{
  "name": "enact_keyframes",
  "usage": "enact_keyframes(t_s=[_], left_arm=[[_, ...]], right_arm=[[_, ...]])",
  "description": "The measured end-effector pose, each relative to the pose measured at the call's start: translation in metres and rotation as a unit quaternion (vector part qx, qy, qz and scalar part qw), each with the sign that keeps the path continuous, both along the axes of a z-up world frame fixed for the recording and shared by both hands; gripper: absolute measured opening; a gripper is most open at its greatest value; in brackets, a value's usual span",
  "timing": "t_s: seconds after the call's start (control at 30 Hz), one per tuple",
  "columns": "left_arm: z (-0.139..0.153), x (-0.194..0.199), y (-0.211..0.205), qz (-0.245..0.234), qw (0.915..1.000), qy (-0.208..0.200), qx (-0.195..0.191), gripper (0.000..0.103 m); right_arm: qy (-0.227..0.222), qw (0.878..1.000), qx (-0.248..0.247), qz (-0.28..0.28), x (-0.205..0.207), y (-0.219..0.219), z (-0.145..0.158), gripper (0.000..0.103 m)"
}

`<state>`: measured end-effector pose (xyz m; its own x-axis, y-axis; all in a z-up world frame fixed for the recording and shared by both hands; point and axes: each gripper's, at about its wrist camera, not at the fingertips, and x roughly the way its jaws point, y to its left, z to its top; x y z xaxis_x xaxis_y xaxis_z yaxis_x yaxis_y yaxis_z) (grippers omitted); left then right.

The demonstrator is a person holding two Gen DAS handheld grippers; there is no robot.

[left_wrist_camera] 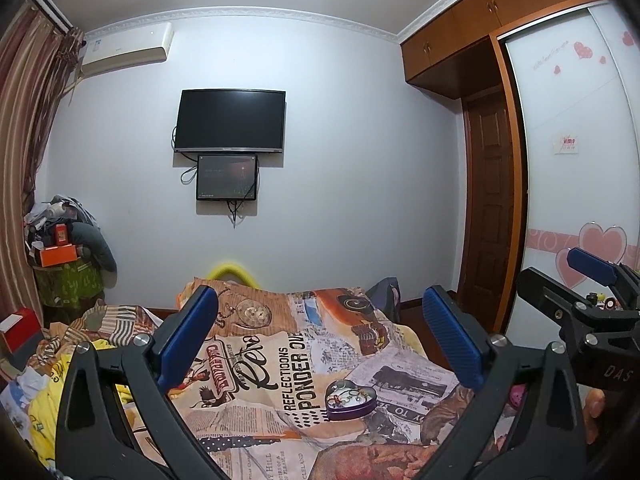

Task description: Organize jewelry

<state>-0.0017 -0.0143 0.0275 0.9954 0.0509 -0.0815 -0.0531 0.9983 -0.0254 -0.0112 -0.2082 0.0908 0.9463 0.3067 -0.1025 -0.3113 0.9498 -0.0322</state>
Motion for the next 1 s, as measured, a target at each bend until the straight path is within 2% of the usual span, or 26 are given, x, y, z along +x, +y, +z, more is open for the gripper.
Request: enact_keyframes(t_s=[1.0], left_arm=[[-0.0029,0.0057,-0.0021,-0.010,0.9999,0.011,-0.005,0.103]], right_arm=[[0.014,1.000,-0.002,0.004,0.0011,0.0002,0.0049,0.103]])
